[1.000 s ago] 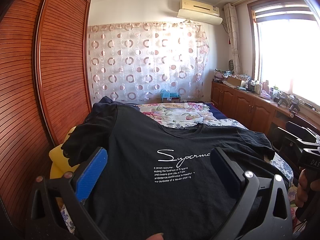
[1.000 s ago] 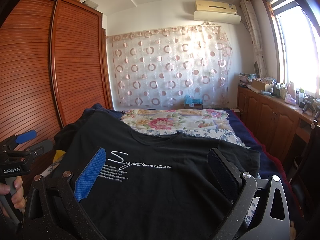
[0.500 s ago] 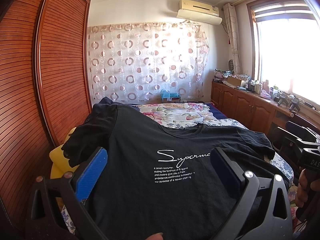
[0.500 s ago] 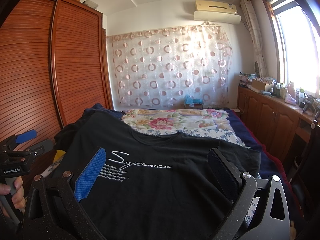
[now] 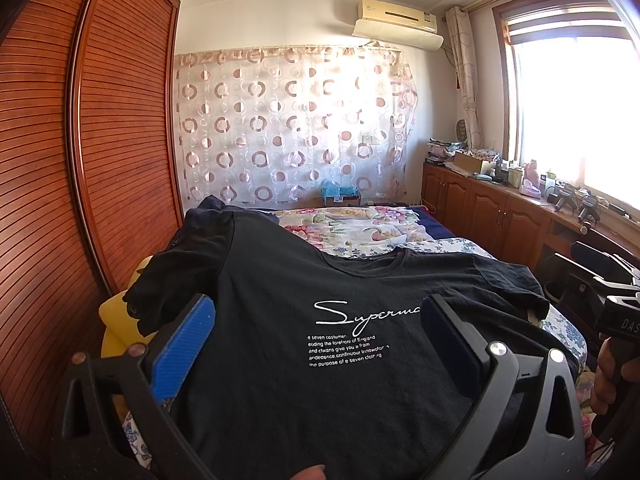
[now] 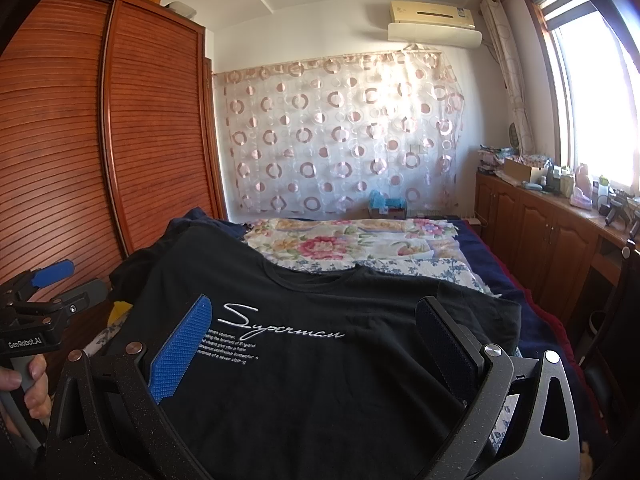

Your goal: Fold small clothes

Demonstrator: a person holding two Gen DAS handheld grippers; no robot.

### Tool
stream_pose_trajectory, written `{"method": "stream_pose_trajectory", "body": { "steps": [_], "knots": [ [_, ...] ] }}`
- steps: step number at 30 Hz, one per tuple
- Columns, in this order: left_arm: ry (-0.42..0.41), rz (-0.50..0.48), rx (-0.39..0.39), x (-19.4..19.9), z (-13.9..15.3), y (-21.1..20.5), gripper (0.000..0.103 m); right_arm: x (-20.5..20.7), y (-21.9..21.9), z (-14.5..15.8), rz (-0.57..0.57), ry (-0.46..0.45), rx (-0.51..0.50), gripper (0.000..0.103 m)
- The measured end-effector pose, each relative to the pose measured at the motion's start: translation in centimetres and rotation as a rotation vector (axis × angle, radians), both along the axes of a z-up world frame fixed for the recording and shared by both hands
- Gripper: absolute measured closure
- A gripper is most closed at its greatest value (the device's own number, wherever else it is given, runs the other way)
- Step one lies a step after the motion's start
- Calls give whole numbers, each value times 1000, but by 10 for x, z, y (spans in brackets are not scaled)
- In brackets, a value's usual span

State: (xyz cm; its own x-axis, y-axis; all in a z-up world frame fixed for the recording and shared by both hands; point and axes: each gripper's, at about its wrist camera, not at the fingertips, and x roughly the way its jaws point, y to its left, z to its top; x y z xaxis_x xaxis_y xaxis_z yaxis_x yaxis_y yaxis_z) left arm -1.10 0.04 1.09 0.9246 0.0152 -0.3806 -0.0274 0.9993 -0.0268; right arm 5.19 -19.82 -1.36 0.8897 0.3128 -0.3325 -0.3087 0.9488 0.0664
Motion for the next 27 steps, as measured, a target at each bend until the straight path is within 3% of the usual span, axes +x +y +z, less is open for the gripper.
{"method": "stream_pose_trajectory", "body": {
  "steps": [14,19,27],
  "knots": [
    [30,4,-3,7,-4,8,0,5,0,-7,24,31,-8,0],
    [70,31,-16,20,-18,29,0,10,32,-9,63,65,-27,0],
    [101,103,-28,23,-32,75,0,29,33,-35,94,116,-39,0]
  ]
}}
